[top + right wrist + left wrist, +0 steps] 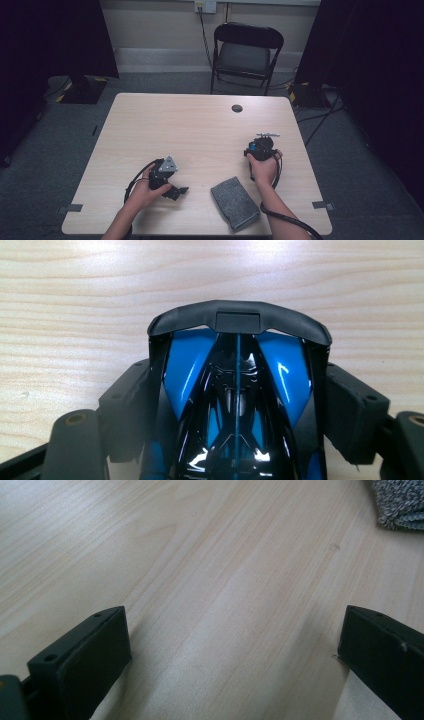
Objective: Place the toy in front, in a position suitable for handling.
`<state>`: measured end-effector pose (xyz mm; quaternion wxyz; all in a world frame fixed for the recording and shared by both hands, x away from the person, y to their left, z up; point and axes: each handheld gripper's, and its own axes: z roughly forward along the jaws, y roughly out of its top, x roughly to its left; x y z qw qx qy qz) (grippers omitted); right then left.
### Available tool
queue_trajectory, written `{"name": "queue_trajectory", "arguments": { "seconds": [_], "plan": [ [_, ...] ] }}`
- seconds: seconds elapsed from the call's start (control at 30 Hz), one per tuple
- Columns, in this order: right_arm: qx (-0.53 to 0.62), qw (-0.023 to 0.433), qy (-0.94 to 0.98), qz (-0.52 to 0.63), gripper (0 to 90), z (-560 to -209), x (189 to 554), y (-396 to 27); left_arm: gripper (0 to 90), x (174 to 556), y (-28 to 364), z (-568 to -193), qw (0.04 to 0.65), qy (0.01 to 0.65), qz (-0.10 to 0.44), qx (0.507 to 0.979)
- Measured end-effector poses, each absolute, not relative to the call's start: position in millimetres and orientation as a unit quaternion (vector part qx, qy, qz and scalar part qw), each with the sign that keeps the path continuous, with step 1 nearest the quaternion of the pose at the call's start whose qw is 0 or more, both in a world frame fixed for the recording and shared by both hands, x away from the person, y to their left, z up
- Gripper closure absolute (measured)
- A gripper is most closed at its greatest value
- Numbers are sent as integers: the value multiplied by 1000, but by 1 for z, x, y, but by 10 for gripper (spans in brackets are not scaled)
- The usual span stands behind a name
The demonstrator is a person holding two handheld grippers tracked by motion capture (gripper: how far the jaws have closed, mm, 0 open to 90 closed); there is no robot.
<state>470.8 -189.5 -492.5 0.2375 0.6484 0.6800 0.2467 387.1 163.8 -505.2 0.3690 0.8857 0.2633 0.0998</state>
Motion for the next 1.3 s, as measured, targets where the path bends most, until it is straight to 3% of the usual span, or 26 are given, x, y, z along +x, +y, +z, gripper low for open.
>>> {"name": "queue_trajectory", "arguments": {
  "seconds": [0.5,1.3],
  "plan": [
    [633,235,691,258,253,-490,469,-189,0,388,165,-505,370,259,98,887],
    [575,232,716,321,255,-445,463,-195,0,387,164,-505,371,259,99,886]
  ]
}}
